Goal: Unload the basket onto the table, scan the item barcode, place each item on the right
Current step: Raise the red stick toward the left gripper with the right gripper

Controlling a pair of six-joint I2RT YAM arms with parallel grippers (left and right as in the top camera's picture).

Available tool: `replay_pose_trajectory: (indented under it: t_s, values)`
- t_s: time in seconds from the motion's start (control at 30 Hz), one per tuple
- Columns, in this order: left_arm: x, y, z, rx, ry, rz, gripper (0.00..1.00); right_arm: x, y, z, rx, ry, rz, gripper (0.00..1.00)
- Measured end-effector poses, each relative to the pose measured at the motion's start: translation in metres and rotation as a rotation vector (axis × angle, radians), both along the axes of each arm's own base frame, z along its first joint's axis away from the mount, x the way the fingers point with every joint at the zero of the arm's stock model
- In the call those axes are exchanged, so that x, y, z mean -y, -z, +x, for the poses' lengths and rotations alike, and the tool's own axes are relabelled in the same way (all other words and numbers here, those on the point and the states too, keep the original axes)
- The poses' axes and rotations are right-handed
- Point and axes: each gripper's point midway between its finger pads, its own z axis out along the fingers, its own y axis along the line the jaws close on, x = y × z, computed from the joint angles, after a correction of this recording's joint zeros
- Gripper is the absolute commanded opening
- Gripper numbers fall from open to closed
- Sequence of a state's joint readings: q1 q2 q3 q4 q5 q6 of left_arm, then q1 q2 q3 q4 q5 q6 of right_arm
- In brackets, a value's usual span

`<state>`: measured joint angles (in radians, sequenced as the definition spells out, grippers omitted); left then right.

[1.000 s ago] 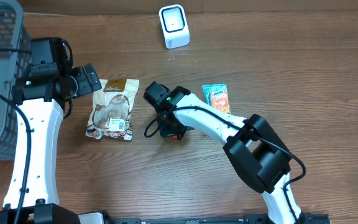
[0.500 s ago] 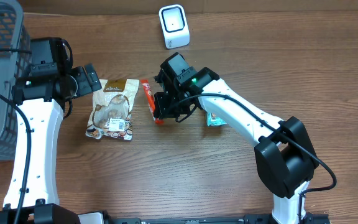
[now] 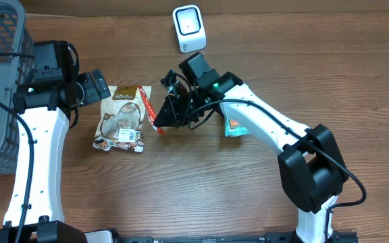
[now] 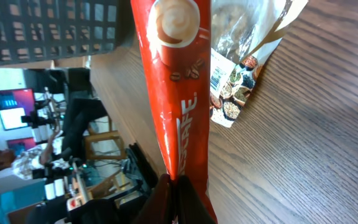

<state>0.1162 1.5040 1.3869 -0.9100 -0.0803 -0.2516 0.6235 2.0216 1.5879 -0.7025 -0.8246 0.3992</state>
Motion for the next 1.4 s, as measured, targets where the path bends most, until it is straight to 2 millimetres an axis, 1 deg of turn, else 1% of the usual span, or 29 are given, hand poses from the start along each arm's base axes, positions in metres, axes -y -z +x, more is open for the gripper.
replay_pose_trajectory:
  t_s: [0.13,0.37,0.8,0.93,1.03,1.1,1.13,1.17,1.33,1.4]
  values:
    - [0.0,0.0,0.0,0.0,0.0,0.0,1.0,0.002,-0.002,0.002,-0.006,0.003,0.012,0.04]
    - [0.0,0.0,0.0,0.0,0.0,0.0,1.0,-0.005,-0.009,0.006,0.023,-0.013,0.064,0.04]
    - [0.0,0.0,0.0,0.001,0.0,0.0,1.0,-0.004,-0.011,0.005,0.034,-0.032,0.083,0.04]
    - [0.006,-0.004,0.008,0.04,0.017,-0.034,1.0,-0.001,-0.016,0.006,0.02,-0.038,0.109,0.04]
    - [0.03,-0.003,0.007,0.038,0.08,-0.167,1.0,0.003,-0.019,0.011,0.017,-0.031,0.128,0.04]
    - [0.053,-0.007,0.008,0.053,0.147,-0.282,1.0,0.005,-0.023,0.013,0.012,-0.035,0.153,0.04]
    - [0.061,-0.009,0.009,0.059,0.173,-0.323,1.0,0.005,-0.025,0.013,0.007,-0.04,0.168,0.04]
    - [0.076,-0.014,0.009,0.075,0.223,-0.396,1.0,0.005,-0.029,0.012,0.001,-0.052,0.191,0.04]
    - [0.111,-0.031,0.005,0.107,0.362,-0.575,1.0,0.0,-0.047,0.004,-0.013,-0.112,0.291,0.04]
    - [0.116,-0.033,0.003,0.107,0.379,-0.606,0.98,-0.002,-0.054,0.002,-0.003,-0.139,0.337,0.04]
